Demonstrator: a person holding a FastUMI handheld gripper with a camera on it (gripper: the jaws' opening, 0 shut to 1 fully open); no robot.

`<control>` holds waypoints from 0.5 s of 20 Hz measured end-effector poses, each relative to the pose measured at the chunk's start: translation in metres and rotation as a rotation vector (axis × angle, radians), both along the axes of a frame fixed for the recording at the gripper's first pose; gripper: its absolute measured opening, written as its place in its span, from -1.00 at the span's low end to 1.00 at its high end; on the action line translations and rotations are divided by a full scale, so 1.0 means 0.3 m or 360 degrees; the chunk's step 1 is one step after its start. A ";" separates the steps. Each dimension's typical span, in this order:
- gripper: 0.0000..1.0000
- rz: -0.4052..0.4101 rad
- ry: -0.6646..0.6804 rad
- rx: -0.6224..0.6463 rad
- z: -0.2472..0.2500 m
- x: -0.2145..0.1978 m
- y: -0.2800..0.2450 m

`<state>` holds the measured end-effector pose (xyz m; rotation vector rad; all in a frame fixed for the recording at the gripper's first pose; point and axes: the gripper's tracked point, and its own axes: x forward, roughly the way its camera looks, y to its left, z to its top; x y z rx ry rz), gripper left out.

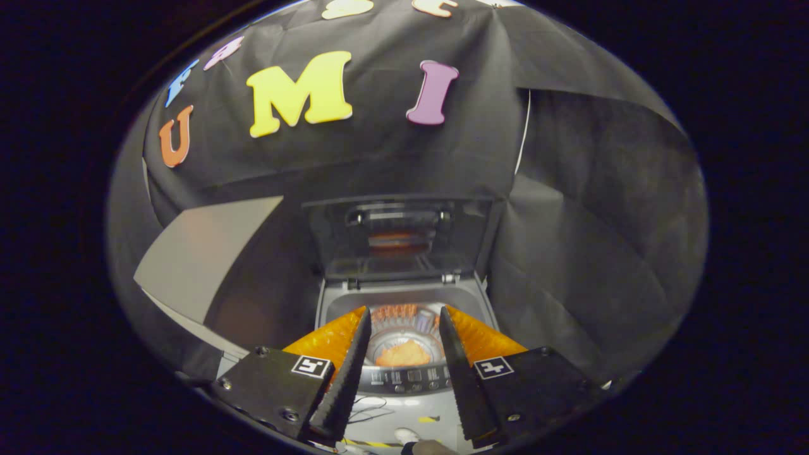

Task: Put the clothes into the washing machine and then close the washing machine lid.

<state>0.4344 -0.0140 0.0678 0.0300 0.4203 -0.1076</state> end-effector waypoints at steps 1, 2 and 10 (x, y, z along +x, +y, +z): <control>0.37 0.0004 -0.0035 -0.0010 0.059 0.047 -0.008; 0.37 0.0020 -0.0060 -0.0010 0.100 0.090 -0.006; 0.38 0.0180 -0.0082 -0.0009 0.208 0.575 -0.021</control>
